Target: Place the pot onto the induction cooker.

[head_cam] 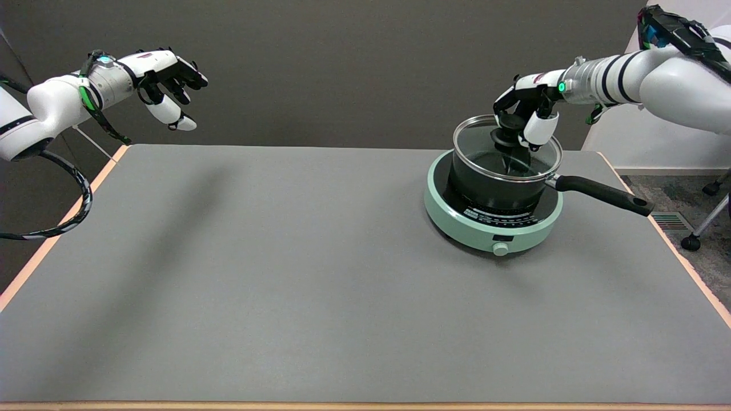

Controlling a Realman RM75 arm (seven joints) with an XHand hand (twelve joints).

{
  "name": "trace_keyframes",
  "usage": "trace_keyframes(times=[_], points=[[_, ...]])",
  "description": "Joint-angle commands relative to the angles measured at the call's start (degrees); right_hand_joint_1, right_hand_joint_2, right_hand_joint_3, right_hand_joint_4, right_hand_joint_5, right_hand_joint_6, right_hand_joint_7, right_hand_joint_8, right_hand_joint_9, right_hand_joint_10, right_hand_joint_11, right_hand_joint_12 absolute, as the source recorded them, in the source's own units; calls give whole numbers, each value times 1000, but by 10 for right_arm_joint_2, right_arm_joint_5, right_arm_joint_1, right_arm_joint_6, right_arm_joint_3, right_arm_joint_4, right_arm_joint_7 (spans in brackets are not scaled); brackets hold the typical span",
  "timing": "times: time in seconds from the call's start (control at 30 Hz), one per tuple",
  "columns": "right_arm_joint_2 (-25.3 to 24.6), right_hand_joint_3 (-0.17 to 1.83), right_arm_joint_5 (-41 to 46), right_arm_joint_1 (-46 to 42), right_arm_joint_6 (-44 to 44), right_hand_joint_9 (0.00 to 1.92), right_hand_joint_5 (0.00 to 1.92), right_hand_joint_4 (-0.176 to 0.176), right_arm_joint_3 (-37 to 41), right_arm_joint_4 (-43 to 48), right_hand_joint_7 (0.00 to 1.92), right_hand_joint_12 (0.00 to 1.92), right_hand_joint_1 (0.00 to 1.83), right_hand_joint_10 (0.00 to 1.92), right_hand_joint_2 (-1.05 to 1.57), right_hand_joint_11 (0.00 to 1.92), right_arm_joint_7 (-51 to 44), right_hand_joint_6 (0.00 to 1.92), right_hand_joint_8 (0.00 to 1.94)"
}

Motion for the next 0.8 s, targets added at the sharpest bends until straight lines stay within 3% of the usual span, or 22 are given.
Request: trace_keyframes(times=[0.03, 0.27, 0.6, 0.63, 0.7, 0.8], points=[[-1, 1142, 1, -3, 3, 812, 455, 176, -3, -6, 791, 1921, 1345, 1921, 740, 601, 0, 1772, 1813], [-1, 1096, 7, -3, 3, 795, 436, 164, -3, -7, 737, 1921, 1328, 1921, 797, 533, 0, 1831, 1868], [0, 998, 8, -4, -3, 719, 440, 165, -2, -4, 683, 1921, 1308, 1921, 867, 468, -10, 1774, 1881], [0, 879, 9, -3, -3, 633, 425, 165, -1, -2, 640, 1921, 1293, 1921, 934, 433, -23, 1682, 1867], [0, 531, 18, -2, -6, 376, 419, 148, 0, -1, 478, 1921, 1223, 1921, 1166, 267, -47, 1266, 1889], [0, 391, 28, -2, -13, 323, 478, 82, 1, -1, 517, 1921, 1247, 1921, 1190, 187, -58, 838, 1779]])
